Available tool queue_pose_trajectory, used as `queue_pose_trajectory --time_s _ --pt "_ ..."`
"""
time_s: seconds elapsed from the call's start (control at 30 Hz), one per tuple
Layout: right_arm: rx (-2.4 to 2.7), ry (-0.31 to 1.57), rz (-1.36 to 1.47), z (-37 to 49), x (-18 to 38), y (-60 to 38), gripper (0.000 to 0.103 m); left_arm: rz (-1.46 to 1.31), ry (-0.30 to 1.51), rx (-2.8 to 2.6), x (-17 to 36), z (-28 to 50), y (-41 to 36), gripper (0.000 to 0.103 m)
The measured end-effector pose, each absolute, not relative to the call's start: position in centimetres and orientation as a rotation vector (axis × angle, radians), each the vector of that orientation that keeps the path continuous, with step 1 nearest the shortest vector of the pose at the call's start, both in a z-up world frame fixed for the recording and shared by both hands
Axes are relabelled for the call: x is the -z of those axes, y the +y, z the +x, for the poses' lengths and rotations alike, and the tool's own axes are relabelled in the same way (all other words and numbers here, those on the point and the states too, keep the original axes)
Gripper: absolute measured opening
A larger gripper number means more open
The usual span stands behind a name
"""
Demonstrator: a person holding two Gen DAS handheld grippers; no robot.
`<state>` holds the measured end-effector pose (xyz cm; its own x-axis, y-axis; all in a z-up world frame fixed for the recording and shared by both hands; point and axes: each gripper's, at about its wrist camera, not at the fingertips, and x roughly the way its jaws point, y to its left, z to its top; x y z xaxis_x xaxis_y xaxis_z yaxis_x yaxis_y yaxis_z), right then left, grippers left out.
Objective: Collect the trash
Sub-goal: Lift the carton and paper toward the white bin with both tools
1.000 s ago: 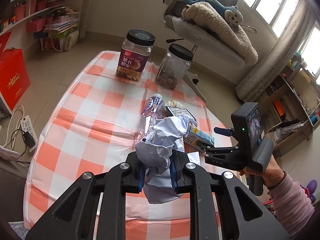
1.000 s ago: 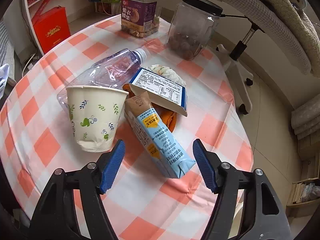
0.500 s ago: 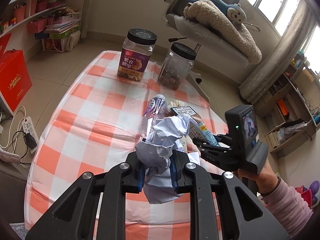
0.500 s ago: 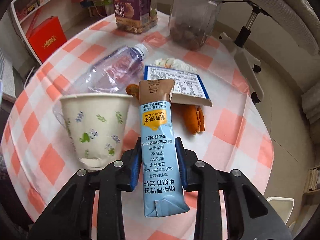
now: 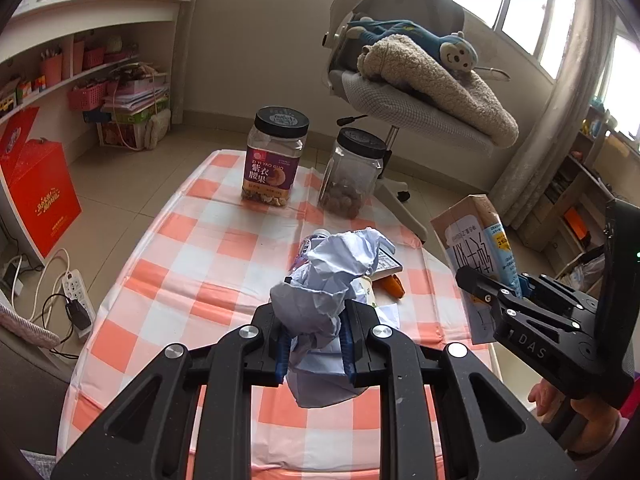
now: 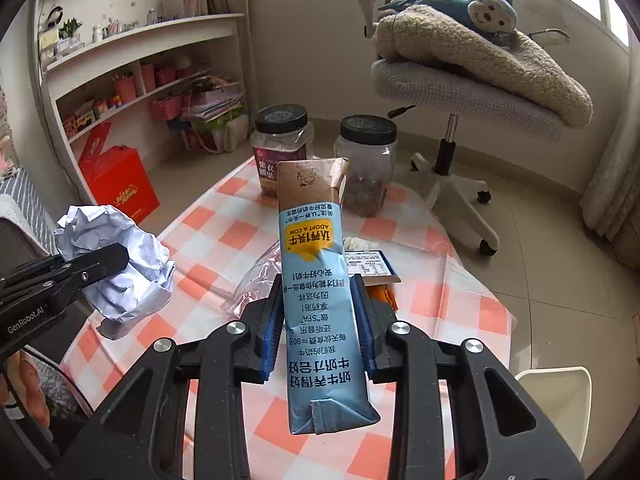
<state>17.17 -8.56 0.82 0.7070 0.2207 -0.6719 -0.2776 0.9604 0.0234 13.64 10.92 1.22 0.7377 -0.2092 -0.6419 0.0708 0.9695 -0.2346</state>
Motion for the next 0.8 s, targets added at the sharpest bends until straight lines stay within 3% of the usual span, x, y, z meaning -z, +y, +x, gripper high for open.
queue_pose_trajectory --time_s 0.8 --pt "-0.165 0.636 -0.004 14.8 -0.6 -13.6 0.030 -0.104 0.618 0.202 -1.7 13.5 3.3 0.020"
